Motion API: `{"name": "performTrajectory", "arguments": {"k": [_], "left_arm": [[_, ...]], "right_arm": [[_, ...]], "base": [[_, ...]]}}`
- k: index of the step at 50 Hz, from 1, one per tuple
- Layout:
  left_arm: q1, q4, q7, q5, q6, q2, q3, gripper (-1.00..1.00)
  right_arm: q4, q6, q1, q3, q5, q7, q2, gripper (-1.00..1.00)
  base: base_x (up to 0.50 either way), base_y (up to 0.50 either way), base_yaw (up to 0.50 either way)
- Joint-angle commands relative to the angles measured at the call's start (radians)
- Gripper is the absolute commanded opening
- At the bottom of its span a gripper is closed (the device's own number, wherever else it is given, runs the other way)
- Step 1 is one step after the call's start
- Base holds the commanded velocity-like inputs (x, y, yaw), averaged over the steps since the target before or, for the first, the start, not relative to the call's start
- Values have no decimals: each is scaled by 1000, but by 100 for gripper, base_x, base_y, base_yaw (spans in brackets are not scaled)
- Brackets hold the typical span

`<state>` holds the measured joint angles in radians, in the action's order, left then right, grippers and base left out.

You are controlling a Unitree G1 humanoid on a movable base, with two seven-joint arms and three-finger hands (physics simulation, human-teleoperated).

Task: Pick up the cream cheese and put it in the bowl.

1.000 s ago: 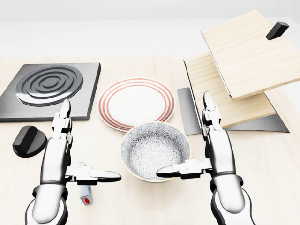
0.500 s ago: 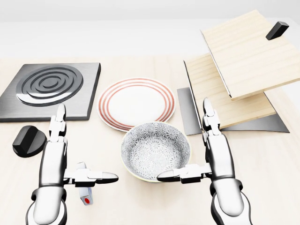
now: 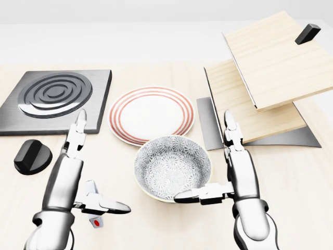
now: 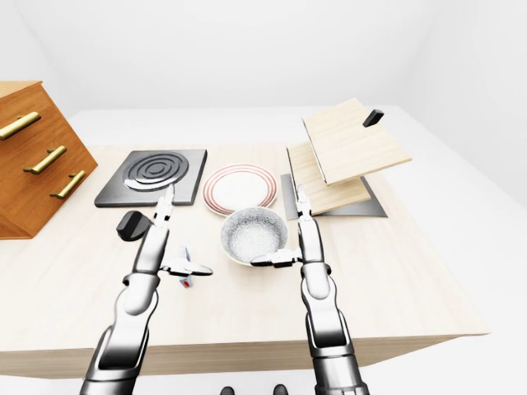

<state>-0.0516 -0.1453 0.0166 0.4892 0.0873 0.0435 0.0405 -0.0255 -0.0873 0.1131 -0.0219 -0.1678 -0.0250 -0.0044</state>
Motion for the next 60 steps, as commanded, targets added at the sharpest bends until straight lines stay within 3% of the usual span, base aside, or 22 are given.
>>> {"name": "performTrajectory", "arguments": {"k": [1, 9, 14, 21, 28, 46, 60], "left_arm": [[42, -195, -189, 314, 0, 24, 40, 100], [13, -195, -326, 463, 0, 37, 0, 100], [52, -209, -457, 591, 0, 53, 21, 100], [49, -228, -534, 727, 0, 34, 9, 100], [9, -215, -603, 803, 0, 38, -14, 100], [-9, -47, -561, 950, 0, 38, 28, 100], [-8, 11, -524, 971, 0, 38, 43, 100]], "right_arm": [[-3, 0, 11, 3, 6, 3, -1, 100], [8, 0, 15, 0, 3, 2, 1, 100], [20, 0, 18, -2, 1, -1, 2, 100], [20, 0, 18, -1, 2, 0, 2, 100], [29, 0, 20, -3, 0, -1, 2, 100], [43, 0, 25, -5, -4, -3, 3, 100], [46, 0, 24, -7, -7, -6, 5, 100]], "base": [[0, 0, 0], [0, 0, 0], [0, 0, 0], [0, 0, 0], [0, 0, 0], [0, 0, 0], [0, 0, 0]]}}
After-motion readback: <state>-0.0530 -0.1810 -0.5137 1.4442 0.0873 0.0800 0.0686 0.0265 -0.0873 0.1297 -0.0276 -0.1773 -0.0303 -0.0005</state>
